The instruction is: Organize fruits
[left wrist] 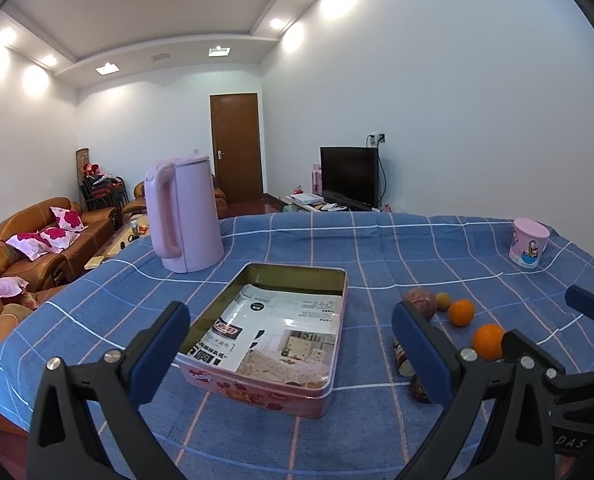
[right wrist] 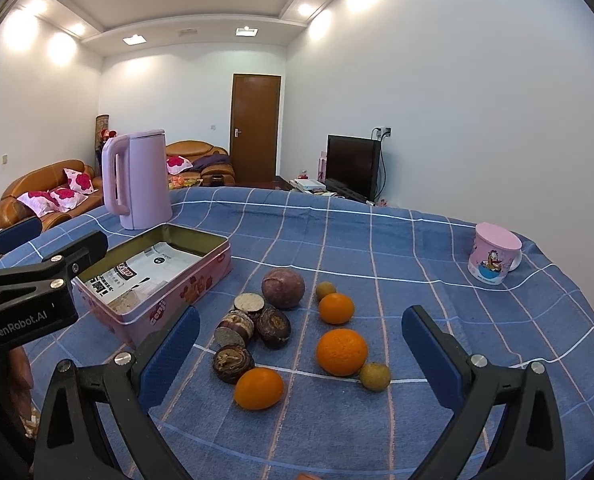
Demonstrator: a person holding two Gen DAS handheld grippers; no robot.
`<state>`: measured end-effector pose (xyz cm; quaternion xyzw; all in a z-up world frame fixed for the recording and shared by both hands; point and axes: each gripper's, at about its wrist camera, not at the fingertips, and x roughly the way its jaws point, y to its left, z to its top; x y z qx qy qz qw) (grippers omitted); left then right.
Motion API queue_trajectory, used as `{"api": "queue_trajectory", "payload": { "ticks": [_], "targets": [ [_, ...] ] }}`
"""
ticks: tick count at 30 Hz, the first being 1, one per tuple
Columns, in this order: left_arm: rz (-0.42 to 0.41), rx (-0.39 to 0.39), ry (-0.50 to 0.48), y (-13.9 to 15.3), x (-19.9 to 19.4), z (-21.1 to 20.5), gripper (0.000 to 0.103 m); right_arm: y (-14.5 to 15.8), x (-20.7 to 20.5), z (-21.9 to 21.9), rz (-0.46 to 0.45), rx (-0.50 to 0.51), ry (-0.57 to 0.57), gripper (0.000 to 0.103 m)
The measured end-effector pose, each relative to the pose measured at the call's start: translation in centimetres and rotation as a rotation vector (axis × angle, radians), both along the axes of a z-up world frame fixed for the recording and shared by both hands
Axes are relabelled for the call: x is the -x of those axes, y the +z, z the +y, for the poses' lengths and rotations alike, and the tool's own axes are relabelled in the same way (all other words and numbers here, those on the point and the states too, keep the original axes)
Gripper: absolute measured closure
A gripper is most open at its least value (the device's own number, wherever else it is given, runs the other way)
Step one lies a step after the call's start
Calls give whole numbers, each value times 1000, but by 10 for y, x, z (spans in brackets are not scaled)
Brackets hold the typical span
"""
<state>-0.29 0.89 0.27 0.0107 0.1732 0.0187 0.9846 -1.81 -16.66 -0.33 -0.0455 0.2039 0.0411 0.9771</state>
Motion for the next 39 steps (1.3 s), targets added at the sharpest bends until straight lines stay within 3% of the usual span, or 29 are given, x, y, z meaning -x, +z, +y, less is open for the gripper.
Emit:
{"api": "queue_trajectory", "payload": {
  "ticks": [28,36,39],
  "targets": [
    [27,5,-2,-12,-4,-1,0,-14,-4,0,27,-12,26,1],
    [62,13,-15,-28,-11,-3,0,-39,-15,2,113,18,32,2],
    [76,10,-35,-33,-12,-7,0,-48,-19,4,153,25,50,12]
  ]
}}
